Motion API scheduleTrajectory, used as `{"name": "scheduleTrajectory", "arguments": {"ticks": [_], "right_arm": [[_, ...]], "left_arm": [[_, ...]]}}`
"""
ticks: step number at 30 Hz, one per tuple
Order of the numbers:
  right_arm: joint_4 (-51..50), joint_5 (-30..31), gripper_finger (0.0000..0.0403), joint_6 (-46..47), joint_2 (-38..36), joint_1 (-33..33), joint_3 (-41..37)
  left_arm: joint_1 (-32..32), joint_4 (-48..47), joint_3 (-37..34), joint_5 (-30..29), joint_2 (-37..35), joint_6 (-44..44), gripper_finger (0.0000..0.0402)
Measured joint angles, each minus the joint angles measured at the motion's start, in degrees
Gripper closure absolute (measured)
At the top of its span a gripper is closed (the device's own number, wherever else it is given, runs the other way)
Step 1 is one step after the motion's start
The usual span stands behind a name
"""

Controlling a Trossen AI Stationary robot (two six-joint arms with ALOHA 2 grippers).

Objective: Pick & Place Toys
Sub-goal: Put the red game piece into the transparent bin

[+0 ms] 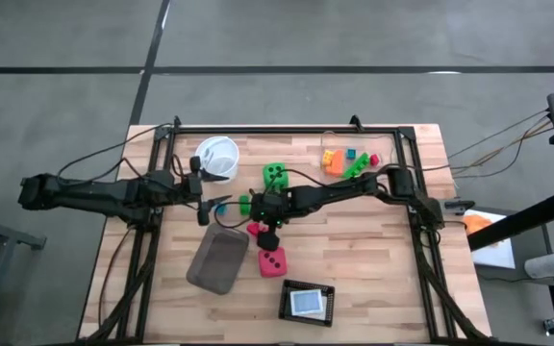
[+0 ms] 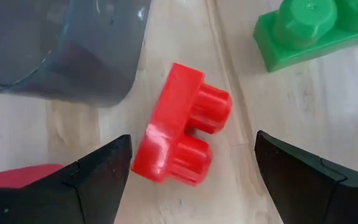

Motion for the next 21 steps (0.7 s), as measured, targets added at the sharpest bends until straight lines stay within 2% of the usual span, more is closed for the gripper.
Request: {"name": "scheduleTrajectory", "arguments": {"ticks": [7,15,21], "right_arm": [[0.07,0.22,0.0069,-0.01,0.00,0.00,-0.13],[0.04,4.24,0.0069,-0.95,-0.02,0.00,-0.19],[0.06,4.70,0.0069,-1.58,-0.02,-0.02,-0.44]], "left_arm": [[0.00,0.04,0.22,0.00,0.00,0.00,0.0158],[0.00,0.00,0.22,0.00,0.00,-0.18,0.0158],[0.00,0.00,0.21,0.00,0.00,-0.21,0.0158]]}}
